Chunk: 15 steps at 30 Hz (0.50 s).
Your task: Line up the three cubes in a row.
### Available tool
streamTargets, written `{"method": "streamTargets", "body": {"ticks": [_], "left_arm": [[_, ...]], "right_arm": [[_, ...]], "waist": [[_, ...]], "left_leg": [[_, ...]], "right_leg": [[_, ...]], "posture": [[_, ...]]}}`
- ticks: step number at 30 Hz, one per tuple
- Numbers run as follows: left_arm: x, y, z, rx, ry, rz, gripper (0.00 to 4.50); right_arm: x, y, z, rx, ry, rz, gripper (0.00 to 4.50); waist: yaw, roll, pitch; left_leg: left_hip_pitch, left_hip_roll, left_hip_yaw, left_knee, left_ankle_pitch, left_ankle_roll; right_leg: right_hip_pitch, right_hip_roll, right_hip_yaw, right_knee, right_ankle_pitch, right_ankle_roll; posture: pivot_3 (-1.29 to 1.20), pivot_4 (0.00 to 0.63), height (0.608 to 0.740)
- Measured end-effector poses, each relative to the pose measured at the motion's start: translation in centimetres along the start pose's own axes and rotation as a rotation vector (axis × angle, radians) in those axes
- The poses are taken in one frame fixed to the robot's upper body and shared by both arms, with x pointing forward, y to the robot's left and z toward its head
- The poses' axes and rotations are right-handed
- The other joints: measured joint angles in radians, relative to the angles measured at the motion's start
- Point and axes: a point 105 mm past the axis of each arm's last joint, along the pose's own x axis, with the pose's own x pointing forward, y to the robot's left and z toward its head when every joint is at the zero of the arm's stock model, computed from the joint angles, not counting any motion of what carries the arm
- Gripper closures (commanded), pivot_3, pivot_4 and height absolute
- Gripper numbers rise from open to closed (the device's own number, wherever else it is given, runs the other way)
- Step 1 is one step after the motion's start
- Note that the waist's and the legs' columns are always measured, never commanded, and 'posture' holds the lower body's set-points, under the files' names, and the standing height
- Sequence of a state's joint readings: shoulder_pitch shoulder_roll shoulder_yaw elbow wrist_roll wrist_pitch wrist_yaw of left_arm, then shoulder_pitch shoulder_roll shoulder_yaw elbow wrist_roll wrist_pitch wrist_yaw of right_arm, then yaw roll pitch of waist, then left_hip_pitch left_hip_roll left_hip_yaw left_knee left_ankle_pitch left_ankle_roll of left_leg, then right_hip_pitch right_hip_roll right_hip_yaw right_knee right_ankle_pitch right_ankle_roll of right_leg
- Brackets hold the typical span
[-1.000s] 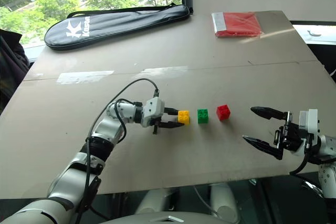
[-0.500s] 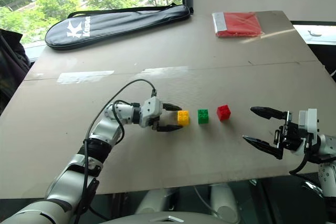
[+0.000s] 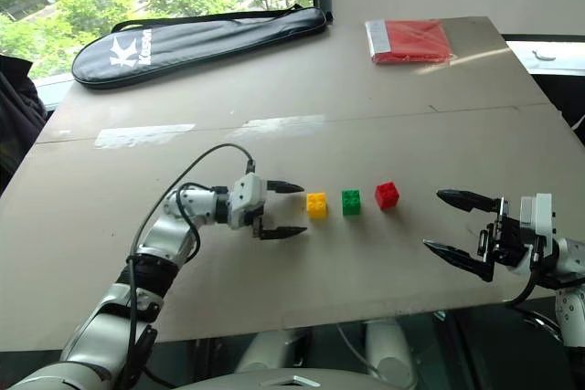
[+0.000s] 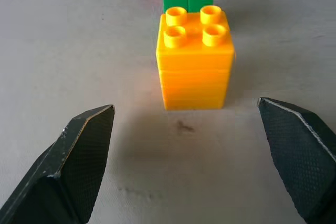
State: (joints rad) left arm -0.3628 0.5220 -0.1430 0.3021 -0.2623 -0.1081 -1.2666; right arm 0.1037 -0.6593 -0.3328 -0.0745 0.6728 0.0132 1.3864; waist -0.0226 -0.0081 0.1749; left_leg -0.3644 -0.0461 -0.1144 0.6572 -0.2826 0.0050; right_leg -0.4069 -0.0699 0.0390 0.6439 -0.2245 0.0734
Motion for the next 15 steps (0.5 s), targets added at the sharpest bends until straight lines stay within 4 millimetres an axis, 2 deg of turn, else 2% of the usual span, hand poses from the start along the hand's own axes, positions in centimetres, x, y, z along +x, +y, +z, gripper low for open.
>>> {"method": "streamTargets", "body": {"ticks": [3, 6, 8, 10, 15], "left_arm": [[-1.8, -0.3, 0.9, -0.046, -0.009, 0.085, 0.03], [-3.7, -1.7, 0.4, -0.105, 0.043, 0.215, 0.03], [-4.0, -2.2, -0.1, -0.134, 0.068, 0.250, 0.03], [-4.5, -3.5, -0.5, -0.166, 0.099, 0.313, 0.03], [-5.2, -4.8, -1.4, -0.208, 0.147, 0.394, 0.03]], "right_arm": [[-0.5, -0.2, -0.7, 0.013, 0.011, -0.036, 0.00], [-1.9, -1.1, -3.0, 0.044, 0.094, -0.139, 0.00], [-2.3, -1.3, -3.8, 0.065, 0.115, -0.170, 0.00], [-2.7, -1.7, -4.5, 0.080, 0.122, -0.216, 0.00], [-3.0, -2.0, -5.0, 0.100, 0.126, -0.252, 0.00]], "waist": [[0.007, 0.000, 0.000], [0.008, 0.000, 0.000], [0.010, 0.001, 0.000], [0.010, 0.001, 0.000], [0.011, 0.001, 0.000]], "left_leg": [[0.001, 0.000, 0.000, 0.000, 0.000, 0.000], [0.002, 0.000, 0.001, 0.000, 0.000, 0.000], [0.001, 0.000, 0.001, 0.000, 0.000, 0.000], [0.002, 0.001, 0.002, 0.000, 0.000, 0.000], [0.003, 0.000, 0.001, 0.000, 0.000, 0.000]], "right_leg": [[0.000, 0.000, 0.000, 0.000, 0.000, 0.000], [0.001, 0.000, 0.001, 0.000, 0.000, 0.000], [0.000, 0.000, 0.001, 0.000, 0.000, 0.000], [0.001, -0.001, 0.002, 0.000, 0.000, 0.000], [0.002, 0.000, 0.001, 0.000, 0.000, 0.000]], "posture": [[0.00, 0.150, 0.732], [0.00, 0.150, 0.732], [0.00, 0.150, 0.732], [0.00, 0.150, 0.732], [0.00, 0.150, 0.732]]}}
